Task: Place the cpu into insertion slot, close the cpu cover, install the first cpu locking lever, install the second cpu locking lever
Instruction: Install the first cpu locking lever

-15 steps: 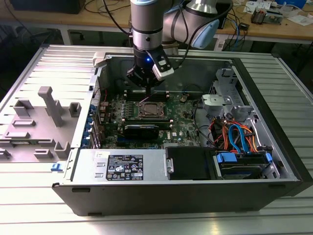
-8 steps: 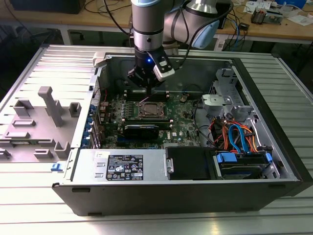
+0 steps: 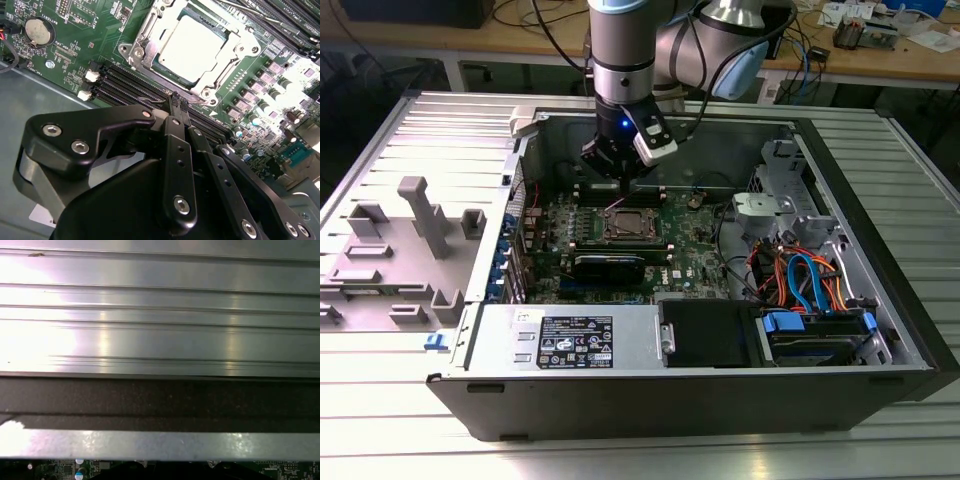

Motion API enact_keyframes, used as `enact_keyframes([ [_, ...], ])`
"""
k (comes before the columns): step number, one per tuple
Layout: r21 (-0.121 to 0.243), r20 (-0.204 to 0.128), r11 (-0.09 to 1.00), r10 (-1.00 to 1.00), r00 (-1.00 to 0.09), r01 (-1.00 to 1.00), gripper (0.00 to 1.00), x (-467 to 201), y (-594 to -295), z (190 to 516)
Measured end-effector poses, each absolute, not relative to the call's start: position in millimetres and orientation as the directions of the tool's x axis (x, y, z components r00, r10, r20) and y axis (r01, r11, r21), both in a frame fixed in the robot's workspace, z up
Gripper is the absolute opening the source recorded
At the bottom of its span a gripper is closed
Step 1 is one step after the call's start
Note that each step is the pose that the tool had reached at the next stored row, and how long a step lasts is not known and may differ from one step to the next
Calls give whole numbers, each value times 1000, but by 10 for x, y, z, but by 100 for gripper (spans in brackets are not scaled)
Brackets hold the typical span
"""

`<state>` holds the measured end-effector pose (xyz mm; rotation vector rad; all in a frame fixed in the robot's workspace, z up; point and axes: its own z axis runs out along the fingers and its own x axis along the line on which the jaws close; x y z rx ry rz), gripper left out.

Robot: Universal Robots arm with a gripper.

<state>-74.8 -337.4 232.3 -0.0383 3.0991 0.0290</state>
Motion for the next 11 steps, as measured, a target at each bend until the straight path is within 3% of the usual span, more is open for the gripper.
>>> enact_keyframes([
  [11,18,-42,1000,-8,-999,-9,11,-748,-3374,2323],
])
